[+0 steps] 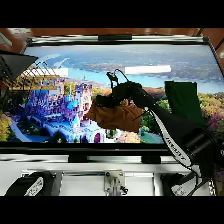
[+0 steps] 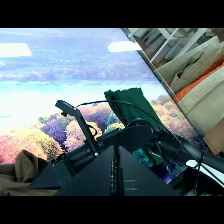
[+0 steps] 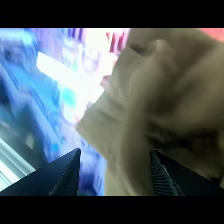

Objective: Fold the shirts.

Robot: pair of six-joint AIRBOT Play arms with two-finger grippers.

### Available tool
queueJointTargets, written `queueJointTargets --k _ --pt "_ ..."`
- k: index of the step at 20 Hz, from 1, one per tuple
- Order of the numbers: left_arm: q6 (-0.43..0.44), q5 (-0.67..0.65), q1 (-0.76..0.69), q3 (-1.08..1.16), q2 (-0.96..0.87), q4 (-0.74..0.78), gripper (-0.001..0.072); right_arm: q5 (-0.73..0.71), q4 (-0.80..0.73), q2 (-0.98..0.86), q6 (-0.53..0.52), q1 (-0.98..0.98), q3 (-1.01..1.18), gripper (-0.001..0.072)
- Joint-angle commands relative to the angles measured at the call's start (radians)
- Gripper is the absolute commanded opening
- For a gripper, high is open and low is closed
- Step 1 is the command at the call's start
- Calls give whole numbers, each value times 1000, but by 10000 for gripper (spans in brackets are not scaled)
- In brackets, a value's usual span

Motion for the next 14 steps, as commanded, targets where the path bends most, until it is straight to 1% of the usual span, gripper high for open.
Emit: queueJointTargets --k 1,3,6,8,9,10,12,14 --pt "-9 -38 9 -1 14 27 33 -29 26 1 13 -20 0 540" --pt "-14 -37 9 -1 14 27 33 -178 -74 30 21 -52 0 540" --pt "-14 -42 9 -1 14 27 34 -451 -286 85 35 -142 0 540" --pt "-14 -48 10 -1 14 42 34 -618 -352 109 35 -238 -3 540" --pt "-14 -48 10 -1 14 50 34 -659 -355 121 36 -286 -18 541" --pt "-16 -48 10 -1 14 57 34 -668 -351 137 39 -331 -48 541" --pt "-35 -51 10 -1 14 79 34 -642 -344 183 48 -409 -157 542" --pt "-37 -70 11 -1 14 79 34 -620 -294 213 31 -472 -284 543"
